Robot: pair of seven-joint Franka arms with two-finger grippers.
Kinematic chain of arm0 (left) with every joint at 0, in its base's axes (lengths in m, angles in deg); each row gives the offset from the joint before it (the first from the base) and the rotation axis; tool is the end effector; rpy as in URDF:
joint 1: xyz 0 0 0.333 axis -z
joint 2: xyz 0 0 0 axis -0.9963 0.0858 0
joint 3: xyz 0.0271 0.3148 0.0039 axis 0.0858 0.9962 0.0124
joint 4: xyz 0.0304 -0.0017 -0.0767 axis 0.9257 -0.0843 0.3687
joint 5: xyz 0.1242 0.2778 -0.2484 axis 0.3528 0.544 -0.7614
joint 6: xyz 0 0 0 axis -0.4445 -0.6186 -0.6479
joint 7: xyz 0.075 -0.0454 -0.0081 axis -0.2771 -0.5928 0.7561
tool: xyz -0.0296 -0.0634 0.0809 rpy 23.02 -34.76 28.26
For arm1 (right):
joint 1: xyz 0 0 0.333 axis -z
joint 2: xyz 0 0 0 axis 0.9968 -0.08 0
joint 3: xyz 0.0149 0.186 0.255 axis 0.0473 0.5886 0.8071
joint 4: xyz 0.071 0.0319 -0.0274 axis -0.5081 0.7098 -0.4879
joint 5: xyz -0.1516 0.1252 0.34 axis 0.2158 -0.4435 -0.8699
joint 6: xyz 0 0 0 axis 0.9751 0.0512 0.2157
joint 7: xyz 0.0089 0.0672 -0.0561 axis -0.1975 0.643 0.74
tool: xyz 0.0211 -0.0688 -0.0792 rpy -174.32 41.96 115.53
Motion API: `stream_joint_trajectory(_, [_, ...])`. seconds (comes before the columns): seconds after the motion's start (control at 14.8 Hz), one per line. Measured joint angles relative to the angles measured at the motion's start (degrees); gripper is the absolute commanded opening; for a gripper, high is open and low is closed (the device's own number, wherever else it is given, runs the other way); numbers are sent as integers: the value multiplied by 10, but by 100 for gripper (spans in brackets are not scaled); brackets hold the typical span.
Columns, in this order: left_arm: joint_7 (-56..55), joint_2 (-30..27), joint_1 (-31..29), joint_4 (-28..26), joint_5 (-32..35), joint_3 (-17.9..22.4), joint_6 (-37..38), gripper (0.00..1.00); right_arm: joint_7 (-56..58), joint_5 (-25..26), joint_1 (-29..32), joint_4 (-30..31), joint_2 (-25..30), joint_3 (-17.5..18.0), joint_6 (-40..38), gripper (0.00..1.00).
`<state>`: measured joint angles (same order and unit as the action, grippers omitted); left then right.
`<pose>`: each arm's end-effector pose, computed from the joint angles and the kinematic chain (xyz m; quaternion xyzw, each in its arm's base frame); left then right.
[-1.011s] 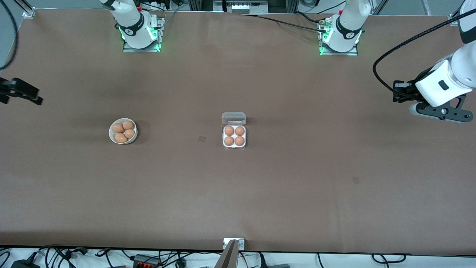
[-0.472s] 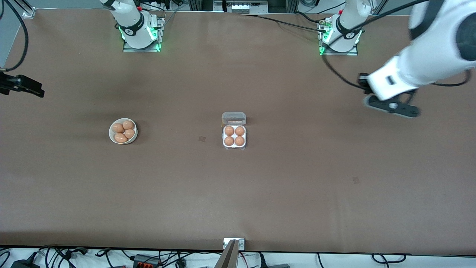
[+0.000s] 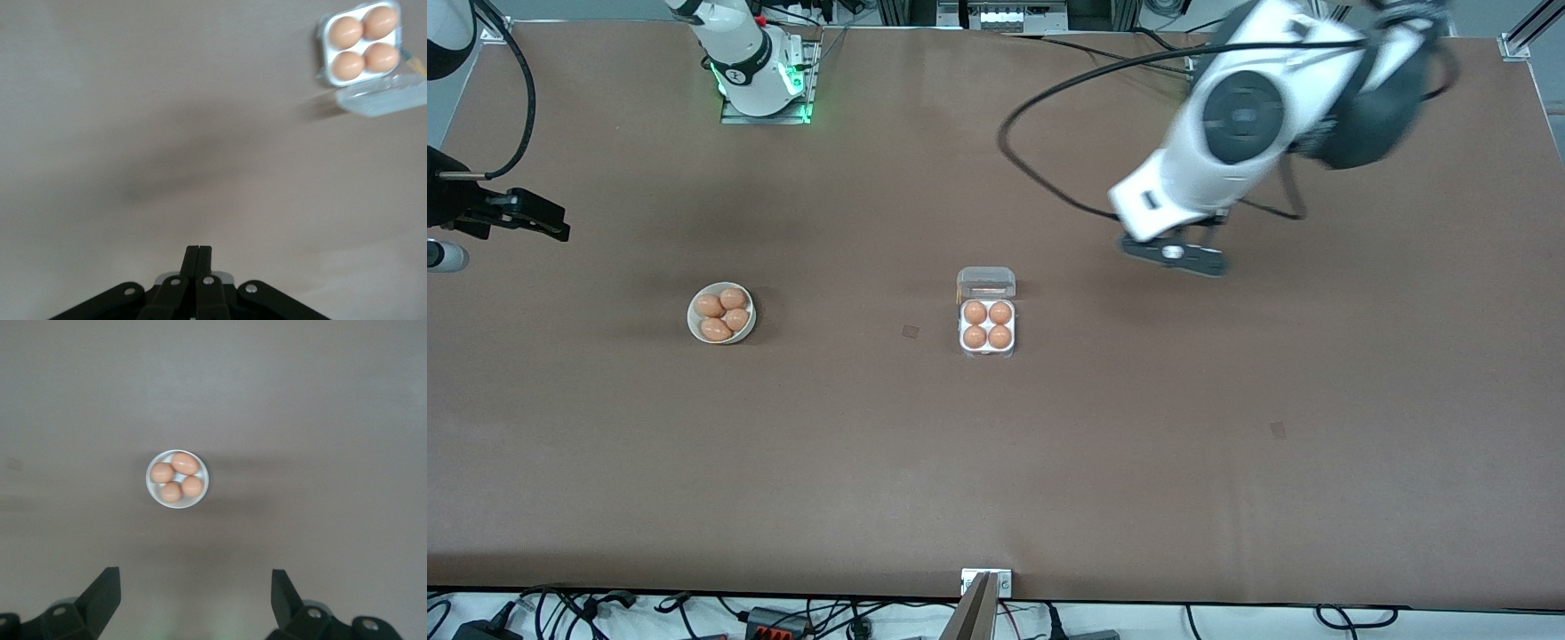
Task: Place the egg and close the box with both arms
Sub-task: 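Move the left gripper over the egg box lid, then push the clear lid down over the eggs with the left gripper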
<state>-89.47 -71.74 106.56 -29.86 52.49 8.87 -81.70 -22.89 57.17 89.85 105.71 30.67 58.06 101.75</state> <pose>0.5208 -0.3370 0.4791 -0.9829 0.1152 0.1410 0.0279 0.5777 -0.0252 0.5829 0.9988 0.0001 -0.0486 0.0096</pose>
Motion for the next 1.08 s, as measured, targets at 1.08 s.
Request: stream_joint_trajectory(1.08, [-217,159,182,-61,0,-1,-319,1,0,-23,-1,-3,1,-1,5,100])
